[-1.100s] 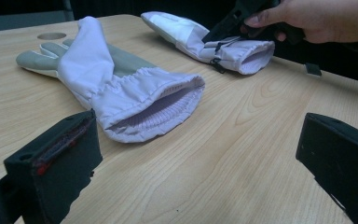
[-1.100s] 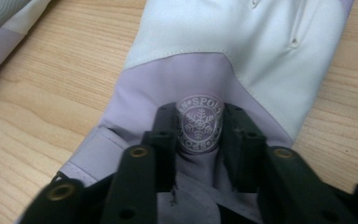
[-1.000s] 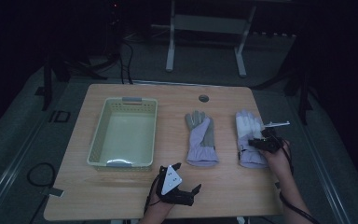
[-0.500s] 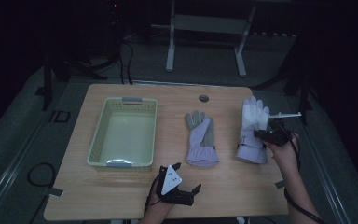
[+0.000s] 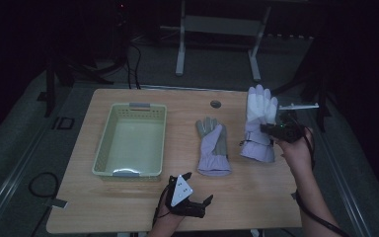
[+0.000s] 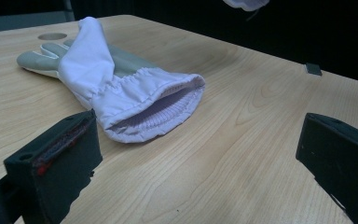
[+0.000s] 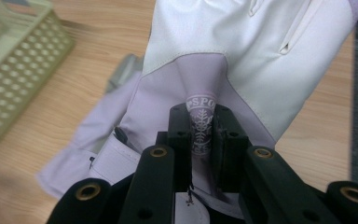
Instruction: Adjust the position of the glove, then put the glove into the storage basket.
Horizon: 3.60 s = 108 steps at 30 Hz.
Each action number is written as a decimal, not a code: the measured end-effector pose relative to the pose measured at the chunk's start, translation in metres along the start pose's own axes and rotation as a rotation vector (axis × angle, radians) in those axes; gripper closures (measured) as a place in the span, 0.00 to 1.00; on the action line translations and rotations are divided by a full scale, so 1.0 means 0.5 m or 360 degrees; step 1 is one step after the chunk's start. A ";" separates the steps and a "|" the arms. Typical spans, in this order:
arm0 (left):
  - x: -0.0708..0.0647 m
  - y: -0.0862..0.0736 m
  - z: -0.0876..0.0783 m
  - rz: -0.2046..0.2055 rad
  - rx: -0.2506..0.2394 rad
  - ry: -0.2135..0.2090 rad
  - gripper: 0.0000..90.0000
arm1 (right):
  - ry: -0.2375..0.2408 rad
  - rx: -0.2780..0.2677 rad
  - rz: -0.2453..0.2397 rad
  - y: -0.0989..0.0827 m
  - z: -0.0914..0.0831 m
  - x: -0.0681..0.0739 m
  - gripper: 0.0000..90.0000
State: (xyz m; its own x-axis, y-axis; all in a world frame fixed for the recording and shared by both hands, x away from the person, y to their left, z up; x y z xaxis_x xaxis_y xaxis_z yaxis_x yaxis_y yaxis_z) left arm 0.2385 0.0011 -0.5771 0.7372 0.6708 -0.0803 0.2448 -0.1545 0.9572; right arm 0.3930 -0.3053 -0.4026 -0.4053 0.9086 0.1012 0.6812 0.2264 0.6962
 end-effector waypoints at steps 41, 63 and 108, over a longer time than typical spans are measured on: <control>-0.001 0.000 0.000 0.0008 -0.0003 -0.0005 0.00 | 0.0089 0.0453 -0.0126 -0.039 0.240 0.172 0.88; 0.001 0.001 0.002 -0.0020 0.0018 -0.0005 0.00 | 0.0207 0.0307 -0.0222 -0.032 0.203 0.156 0.46; 0.103 0.219 0.188 -0.0133 0.0312 0.0190 0.18 | 0.0397 -0.0042 -0.0342 -0.044 0.180 0.038 0.46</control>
State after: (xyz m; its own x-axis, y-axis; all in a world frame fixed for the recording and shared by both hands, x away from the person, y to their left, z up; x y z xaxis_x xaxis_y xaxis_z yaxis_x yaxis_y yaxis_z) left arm 0.3624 -0.0492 -0.5026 0.6324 0.7665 -0.1125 0.4283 -0.2249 0.8752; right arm 0.4253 -0.2615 -0.4796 -0.6770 0.7263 0.1189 0.5493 0.3911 0.7384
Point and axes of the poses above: each handheld gripper's, and its own axes: z roughly forward along the jaws, y roughly out of its top, x roughly to its left, the point moved 1 cm from there along z, roughly forward along the jaws
